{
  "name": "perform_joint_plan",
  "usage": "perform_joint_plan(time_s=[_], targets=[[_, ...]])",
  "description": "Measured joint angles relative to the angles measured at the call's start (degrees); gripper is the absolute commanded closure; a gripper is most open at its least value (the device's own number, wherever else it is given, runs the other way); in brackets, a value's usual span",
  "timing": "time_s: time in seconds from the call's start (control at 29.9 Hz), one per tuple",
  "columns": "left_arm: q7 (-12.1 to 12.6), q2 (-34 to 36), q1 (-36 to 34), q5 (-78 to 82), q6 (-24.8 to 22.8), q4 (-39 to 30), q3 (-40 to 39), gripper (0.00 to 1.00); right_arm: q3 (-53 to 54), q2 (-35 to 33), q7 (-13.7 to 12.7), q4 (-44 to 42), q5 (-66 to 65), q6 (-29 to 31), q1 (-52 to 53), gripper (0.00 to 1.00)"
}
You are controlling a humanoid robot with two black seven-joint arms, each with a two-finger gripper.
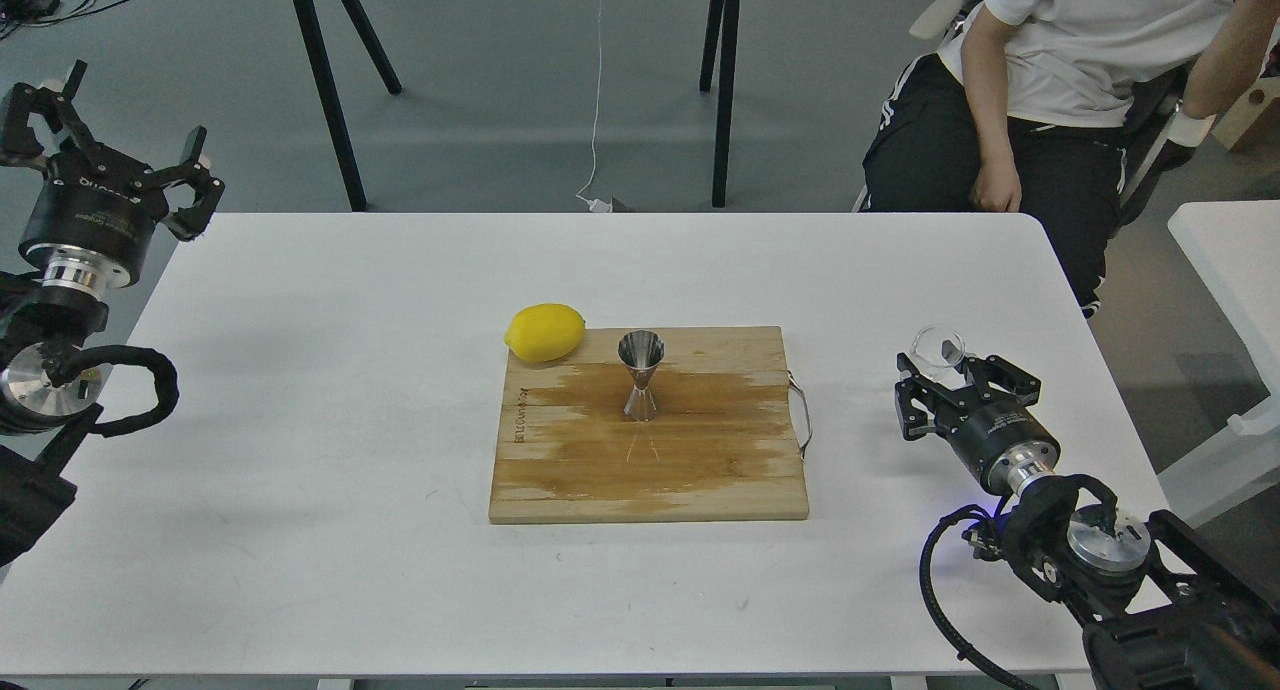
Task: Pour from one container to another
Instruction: 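Grasp the clear glass cup and lift it with the right gripper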
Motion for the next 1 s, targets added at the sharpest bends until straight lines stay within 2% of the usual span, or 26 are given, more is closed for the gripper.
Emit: perform_joint_plan(time_s=[0.33, 0.54, 1.0], targets=[[-0.1, -0.1, 0.0, 0.0, 0.1, 0.0, 0.0, 0.0, -1.7, 1.2, 0.2, 8.3, -16.0, -8.9, 5.1, 0.71], [-0.2, -0.1, 0.1, -0.1, -0.1, 0.0, 0.0, 0.0, -5.9, 6.9, 0.2, 9.4, -27.1, -11.0, 8.2, 0.71], [-0.2, 0.0, 0.2, -0.1, -0.4, 0.0, 0.0, 0.0, -11.8, 11.0, 0.6, 8.9, -40.2, -14.2, 13.8, 0.71]])
